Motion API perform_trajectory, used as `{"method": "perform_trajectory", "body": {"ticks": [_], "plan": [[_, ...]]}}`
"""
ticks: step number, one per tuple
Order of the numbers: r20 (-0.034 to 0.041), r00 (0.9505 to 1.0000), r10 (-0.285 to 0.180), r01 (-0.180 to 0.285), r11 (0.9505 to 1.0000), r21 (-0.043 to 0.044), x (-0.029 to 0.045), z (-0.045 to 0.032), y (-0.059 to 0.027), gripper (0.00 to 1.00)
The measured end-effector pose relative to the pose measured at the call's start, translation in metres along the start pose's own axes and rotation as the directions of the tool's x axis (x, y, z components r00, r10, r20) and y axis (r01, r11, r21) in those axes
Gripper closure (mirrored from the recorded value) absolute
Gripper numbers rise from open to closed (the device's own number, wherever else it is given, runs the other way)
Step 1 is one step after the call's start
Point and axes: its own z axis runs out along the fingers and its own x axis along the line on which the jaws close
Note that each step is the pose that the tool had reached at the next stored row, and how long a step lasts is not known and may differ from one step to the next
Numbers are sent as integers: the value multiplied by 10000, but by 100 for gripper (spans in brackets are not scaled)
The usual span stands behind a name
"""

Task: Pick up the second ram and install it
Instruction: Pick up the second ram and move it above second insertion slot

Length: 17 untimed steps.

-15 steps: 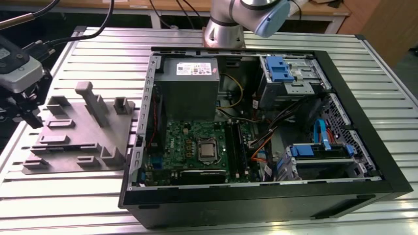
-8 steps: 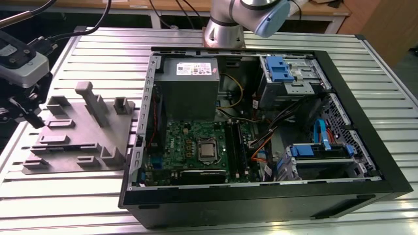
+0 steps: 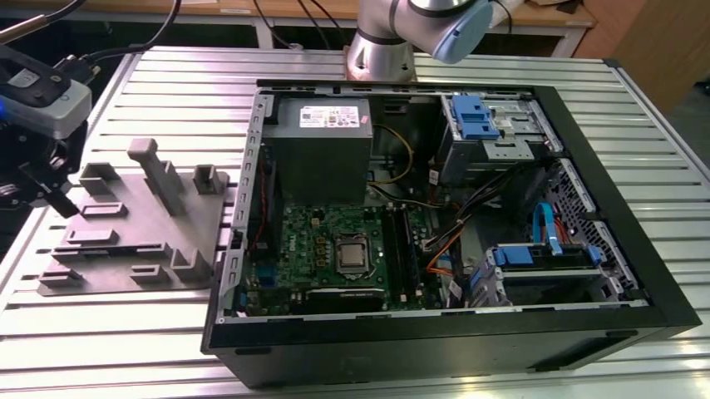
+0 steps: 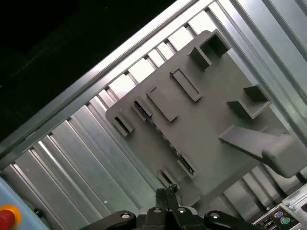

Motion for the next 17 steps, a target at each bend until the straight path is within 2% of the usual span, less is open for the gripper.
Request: {"method": "perform_trajectory", "body": {"ticks": [4, 8, 13, 17], "plan": [[49, 9973, -733, 733, 9973, 6, 0, 5, 0, 90], [96, 9892, -1462, 1462, 9893, 17, 0, 8, 1, 90], [153, 9720, -2343, 2343, 9722, 35, 0, 11, 0, 90], [198, 9523, -3045, 3045, 9525, 53, 0, 15, 1, 90]]}}
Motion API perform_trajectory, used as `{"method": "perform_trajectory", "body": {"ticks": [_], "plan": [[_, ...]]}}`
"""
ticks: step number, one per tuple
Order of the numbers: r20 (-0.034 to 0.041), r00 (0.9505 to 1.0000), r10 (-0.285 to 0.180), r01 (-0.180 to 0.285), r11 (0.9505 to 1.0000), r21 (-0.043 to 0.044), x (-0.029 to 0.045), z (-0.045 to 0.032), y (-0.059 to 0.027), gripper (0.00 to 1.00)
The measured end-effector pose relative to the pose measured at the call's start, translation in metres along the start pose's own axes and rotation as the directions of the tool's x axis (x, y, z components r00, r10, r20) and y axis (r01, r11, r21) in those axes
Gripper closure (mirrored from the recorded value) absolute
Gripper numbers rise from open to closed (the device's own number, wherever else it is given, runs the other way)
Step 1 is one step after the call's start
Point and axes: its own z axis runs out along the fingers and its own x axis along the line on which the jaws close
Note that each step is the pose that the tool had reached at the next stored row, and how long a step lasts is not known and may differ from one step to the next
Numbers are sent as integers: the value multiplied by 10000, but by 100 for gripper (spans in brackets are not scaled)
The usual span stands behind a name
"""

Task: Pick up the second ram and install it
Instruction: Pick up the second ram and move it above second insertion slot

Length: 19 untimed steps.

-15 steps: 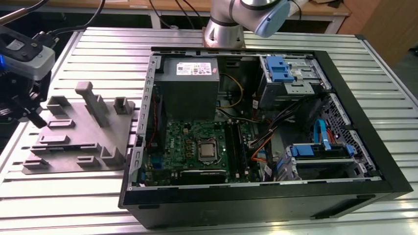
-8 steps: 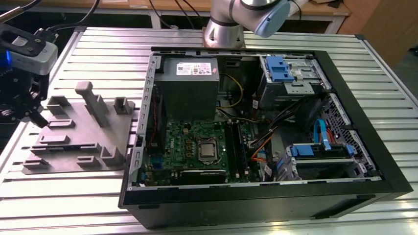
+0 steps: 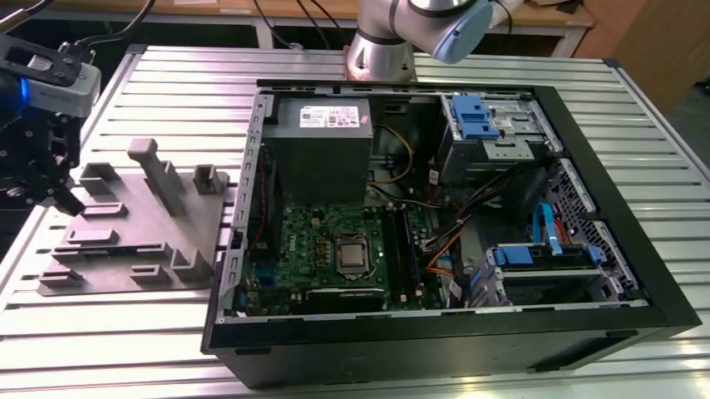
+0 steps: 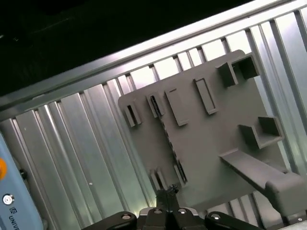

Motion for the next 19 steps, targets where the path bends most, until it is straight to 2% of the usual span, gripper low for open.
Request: {"method": "perform_trajectory", "body": {"ticks": [3, 5, 10, 13, 19], "plan": [[36, 9985, -538, 538, 9986, 5, 0, 3, 0, 90], [62, 9958, -912, 912, 9958, 10, 0, 11, 1, 90], [127, 9839, -1785, 1785, 9839, 22, 0, 65, 4, 90], [140, 9803, -1972, 1972, 9804, 26, -1, 102, 7, 90], [161, 9801, -1979, 1979, 9802, 22, -1, 107, 7, 90]]}}
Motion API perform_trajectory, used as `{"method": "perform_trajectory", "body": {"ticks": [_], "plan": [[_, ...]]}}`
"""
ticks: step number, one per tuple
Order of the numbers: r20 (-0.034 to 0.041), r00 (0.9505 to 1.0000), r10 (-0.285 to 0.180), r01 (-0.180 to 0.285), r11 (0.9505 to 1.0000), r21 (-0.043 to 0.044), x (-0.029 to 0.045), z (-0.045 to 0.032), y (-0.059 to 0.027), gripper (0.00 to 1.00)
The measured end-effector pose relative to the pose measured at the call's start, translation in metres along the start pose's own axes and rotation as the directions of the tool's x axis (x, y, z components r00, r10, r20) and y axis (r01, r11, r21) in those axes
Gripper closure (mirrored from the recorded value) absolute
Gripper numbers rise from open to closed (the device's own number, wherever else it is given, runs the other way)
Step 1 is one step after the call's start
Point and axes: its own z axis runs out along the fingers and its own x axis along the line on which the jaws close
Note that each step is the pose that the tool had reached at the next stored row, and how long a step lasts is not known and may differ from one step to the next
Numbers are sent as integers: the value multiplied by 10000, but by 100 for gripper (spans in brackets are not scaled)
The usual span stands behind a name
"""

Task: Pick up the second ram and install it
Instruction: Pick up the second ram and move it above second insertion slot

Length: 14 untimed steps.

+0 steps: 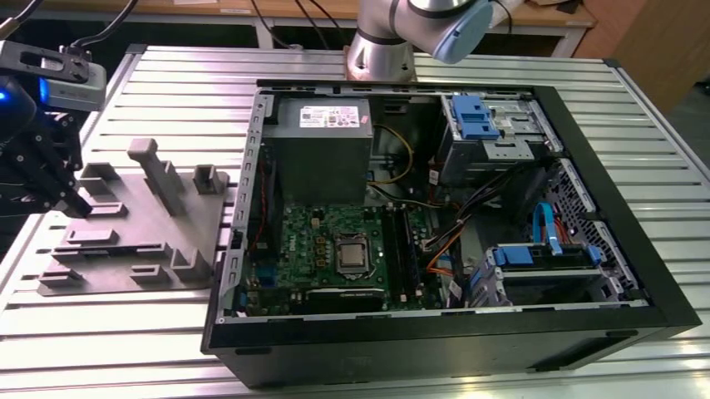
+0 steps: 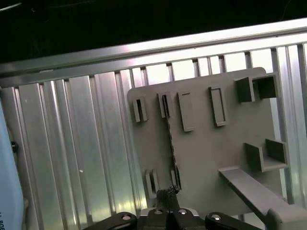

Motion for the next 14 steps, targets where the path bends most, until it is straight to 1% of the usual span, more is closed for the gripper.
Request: {"method": "perform_trajectory", "body": {"ticks": [2, 4, 8, 14], "plan": [[1, 10000, 0, 0, 10000, 0, 0, 0, 1, 90], [3, 10000, -1, 1, 10000, 1, 1, 17, 6, 90], [4, 10000, -24, 24, 10000, 4, 3, 86, 47, 90], [19, 9999, -148, 148, 9999, 3, -5, 193, 81, 90]]}}
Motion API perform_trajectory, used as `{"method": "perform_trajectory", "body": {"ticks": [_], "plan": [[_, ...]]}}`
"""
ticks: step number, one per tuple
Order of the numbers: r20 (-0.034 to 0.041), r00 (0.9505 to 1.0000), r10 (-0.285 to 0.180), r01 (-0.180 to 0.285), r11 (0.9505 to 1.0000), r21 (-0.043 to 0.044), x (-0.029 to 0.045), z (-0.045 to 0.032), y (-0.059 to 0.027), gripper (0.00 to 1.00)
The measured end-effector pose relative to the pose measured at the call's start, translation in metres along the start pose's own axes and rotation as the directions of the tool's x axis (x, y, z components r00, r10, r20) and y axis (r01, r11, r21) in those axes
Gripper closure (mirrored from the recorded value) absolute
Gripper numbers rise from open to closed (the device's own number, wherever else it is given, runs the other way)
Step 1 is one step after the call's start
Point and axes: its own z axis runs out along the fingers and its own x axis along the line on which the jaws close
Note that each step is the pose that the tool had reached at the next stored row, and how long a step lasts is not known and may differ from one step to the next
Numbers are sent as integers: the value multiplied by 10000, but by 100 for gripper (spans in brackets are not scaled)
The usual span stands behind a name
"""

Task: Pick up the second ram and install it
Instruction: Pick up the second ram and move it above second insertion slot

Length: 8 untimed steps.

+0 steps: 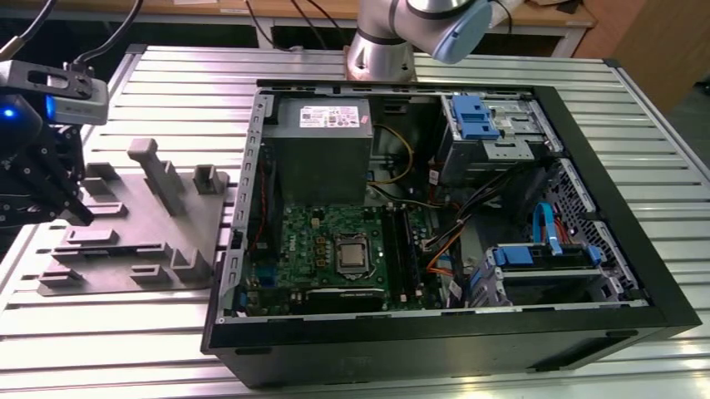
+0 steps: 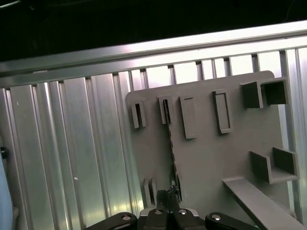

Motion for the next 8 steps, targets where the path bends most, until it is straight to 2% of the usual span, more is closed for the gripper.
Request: {"method": "perform_trajectory", "body": {"ticks": [8], "plan": [[99, 9973, -723, 723, 9974, -1, -6, 122, 10, 90]]}}
